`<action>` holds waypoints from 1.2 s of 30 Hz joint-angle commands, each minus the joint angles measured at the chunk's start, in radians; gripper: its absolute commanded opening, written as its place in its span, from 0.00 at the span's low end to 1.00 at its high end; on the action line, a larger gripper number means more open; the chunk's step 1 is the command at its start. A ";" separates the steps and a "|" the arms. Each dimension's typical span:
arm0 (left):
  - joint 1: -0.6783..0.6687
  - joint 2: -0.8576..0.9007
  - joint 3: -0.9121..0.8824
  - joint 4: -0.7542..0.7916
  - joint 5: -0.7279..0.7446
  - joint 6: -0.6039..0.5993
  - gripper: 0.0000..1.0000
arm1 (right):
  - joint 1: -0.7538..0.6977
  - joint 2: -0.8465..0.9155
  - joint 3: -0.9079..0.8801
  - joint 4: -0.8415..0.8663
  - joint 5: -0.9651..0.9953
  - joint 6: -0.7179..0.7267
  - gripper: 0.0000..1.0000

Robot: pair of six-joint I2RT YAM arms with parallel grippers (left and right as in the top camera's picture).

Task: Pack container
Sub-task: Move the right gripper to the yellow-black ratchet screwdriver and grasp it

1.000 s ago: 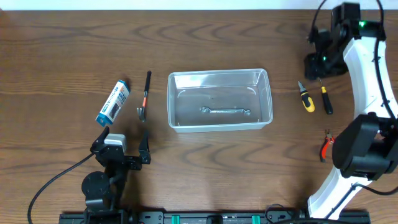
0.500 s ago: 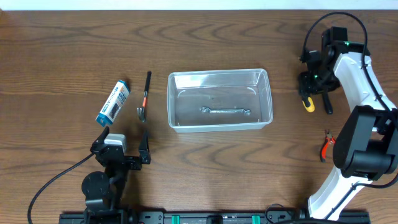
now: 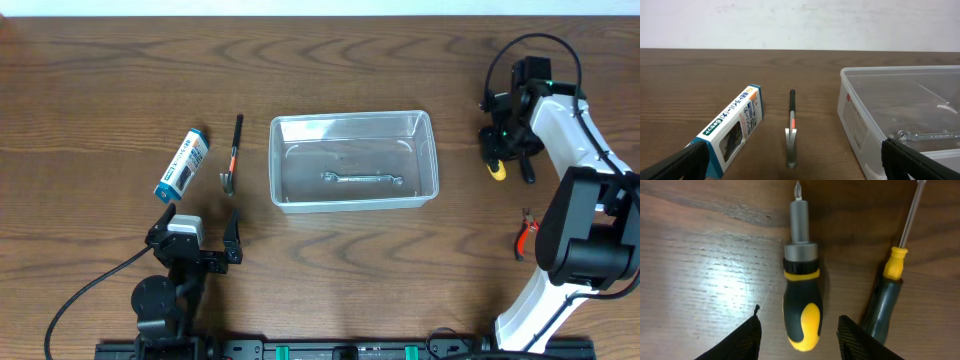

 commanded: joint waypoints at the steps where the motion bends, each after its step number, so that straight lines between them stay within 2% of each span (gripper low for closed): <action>1: 0.003 -0.006 -0.013 -0.006 0.013 0.017 0.98 | -0.006 0.006 -0.030 0.019 0.030 -0.015 0.50; 11: 0.003 -0.006 -0.013 -0.006 0.013 0.017 0.98 | -0.006 0.006 -0.110 0.109 0.033 -0.014 0.49; 36: 0.003 -0.006 -0.013 -0.006 0.013 0.017 0.98 | -0.005 0.023 -0.124 0.179 0.033 0.001 0.47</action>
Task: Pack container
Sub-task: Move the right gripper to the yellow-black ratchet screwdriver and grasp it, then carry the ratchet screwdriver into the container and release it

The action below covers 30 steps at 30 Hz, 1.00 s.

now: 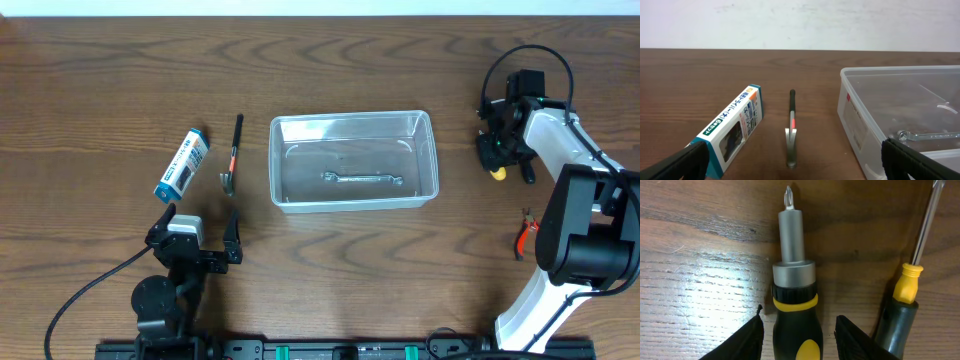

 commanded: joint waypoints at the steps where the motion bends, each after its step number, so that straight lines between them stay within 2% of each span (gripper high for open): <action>1: 0.003 -0.006 -0.013 -0.006 0.013 0.017 0.98 | -0.005 0.031 -0.008 -0.005 0.013 0.003 0.47; 8: 0.003 -0.006 -0.013 -0.006 0.013 0.017 0.98 | -0.005 0.055 -0.008 -0.009 0.014 0.010 0.44; 12: 0.003 -0.006 -0.013 -0.006 0.013 0.017 0.98 | -0.005 0.055 -0.008 -0.017 0.013 0.010 0.20; 19: 0.003 -0.006 -0.013 -0.006 0.013 0.017 0.98 | -0.004 0.052 -0.003 -0.029 0.013 0.011 0.03; 25: 0.003 -0.006 -0.013 -0.006 0.013 0.017 0.98 | 0.003 0.010 0.072 -0.080 0.013 0.029 0.01; 30: 0.003 -0.006 -0.013 -0.006 0.013 0.017 0.98 | 0.024 -0.031 0.209 -0.165 0.013 0.028 0.01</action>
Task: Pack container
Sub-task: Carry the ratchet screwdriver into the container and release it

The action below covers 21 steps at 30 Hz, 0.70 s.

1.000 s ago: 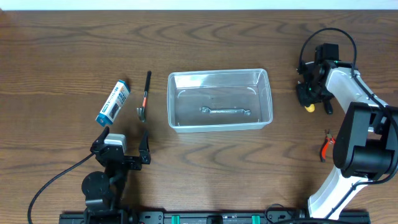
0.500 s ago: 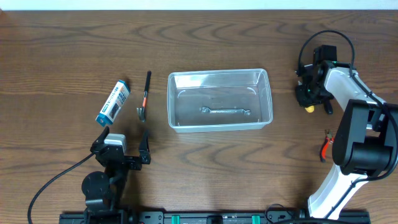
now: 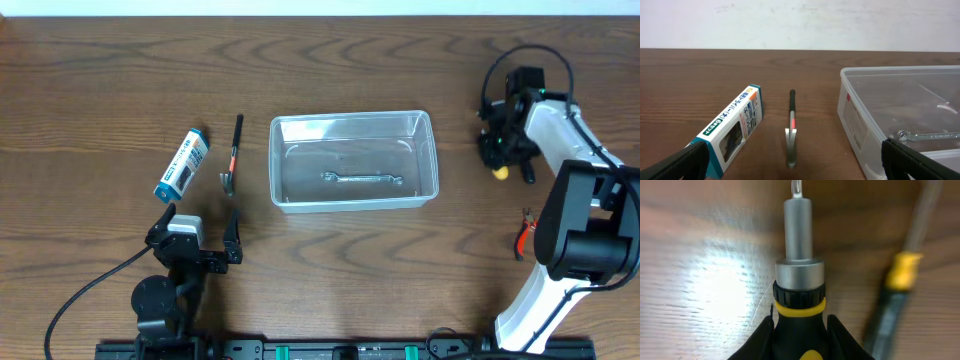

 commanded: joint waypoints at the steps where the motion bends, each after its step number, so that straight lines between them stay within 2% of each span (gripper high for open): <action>1: 0.003 -0.006 -0.013 -0.006 0.013 0.017 0.98 | 0.029 -0.067 0.121 -0.035 0.009 0.014 0.01; 13: 0.003 -0.006 -0.013 -0.006 0.013 0.017 0.98 | 0.250 -0.106 0.472 -0.237 -0.100 -0.027 0.01; 21: 0.003 -0.006 -0.013 -0.006 0.013 0.017 0.98 | 0.474 -0.103 0.522 -0.288 -0.104 -0.125 0.02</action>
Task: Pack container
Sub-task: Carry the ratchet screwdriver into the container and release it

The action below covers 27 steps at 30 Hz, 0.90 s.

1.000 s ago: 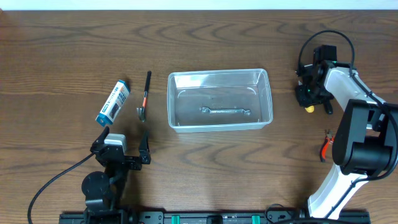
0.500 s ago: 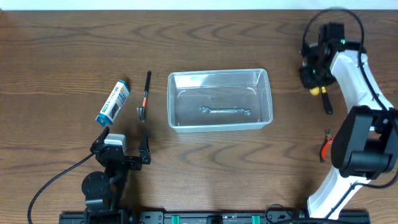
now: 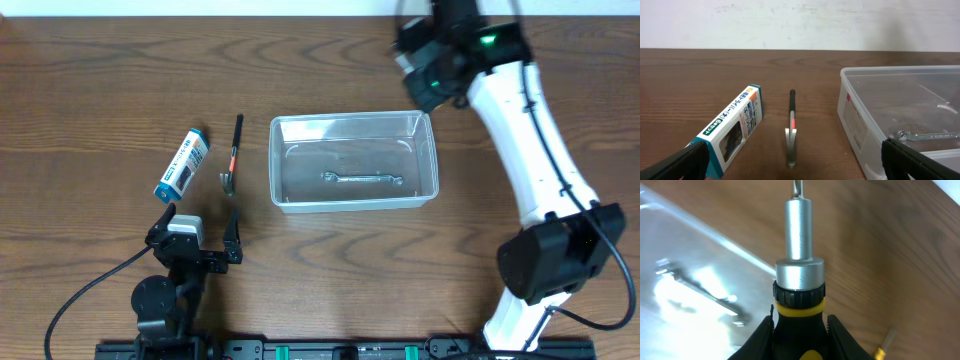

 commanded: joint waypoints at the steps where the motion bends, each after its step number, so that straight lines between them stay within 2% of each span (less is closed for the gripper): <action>1: 0.003 -0.006 -0.013 -0.006 0.013 0.017 0.98 | 0.090 -0.024 0.018 -0.014 -0.018 -0.083 0.02; 6: 0.003 -0.006 -0.013 -0.006 0.013 0.017 0.98 | 0.189 -0.023 -0.024 -0.019 -0.032 -0.186 0.06; 12: 0.003 -0.006 -0.013 -0.006 0.013 0.017 0.98 | 0.234 -0.008 -0.145 0.024 -0.032 -0.285 0.08; 19: 0.003 -0.006 -0.013 -0.006 0.013 0.017 0.99 | 0.227 -0.006 -0.360 0.185 -0.032 -0.291 0.11; 24: 0.003 -0.006 -0.013 -0.006 0.013 0.017 0.98 | 0.219 -0.006 -0.485 0.296 -0.031 -0.278 0.26; 27: 0.003 -0.006 -0.013 -0.006 0.013 0.017 0.98 | 0.214 -0.006 -0.539 0.359 -0.031 -0.255 0.27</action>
